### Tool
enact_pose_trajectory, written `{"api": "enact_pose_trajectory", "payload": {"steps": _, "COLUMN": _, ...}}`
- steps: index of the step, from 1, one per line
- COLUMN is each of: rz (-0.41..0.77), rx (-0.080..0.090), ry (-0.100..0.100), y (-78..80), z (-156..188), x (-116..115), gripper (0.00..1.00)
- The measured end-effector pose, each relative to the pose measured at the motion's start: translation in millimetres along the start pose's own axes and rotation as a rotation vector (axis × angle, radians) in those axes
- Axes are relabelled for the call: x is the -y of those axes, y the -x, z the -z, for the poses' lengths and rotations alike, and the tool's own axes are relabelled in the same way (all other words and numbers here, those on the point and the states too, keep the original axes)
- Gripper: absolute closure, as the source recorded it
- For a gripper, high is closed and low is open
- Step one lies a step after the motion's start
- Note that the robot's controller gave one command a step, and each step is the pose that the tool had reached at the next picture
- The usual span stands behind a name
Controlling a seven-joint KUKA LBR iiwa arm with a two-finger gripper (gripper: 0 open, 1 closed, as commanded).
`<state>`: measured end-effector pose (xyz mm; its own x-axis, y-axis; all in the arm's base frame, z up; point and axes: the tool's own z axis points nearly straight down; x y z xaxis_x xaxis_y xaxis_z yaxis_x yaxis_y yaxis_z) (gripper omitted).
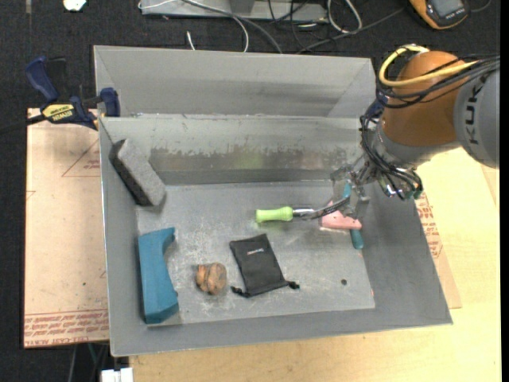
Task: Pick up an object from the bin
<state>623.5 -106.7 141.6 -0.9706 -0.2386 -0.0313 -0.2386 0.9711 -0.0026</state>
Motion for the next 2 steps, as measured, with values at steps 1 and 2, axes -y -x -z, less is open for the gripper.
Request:
{"api": "enact_pose_trajectory", "payload": {"steps": 1, "rz": -0.079, "rx": -0.003, "ry": 0.002, "y": 6.9, "z": 49.7, "x": -17.0, "gripper": 1.0}}
{"api": "enact_pose_trajectory", "payload": {"steps": 2, "rz": -0.11, "rx": 0.015, "ry": -0.002, "y": 6.9, "z": 73.1, "x": -21.0, "gripper": 1.0}}
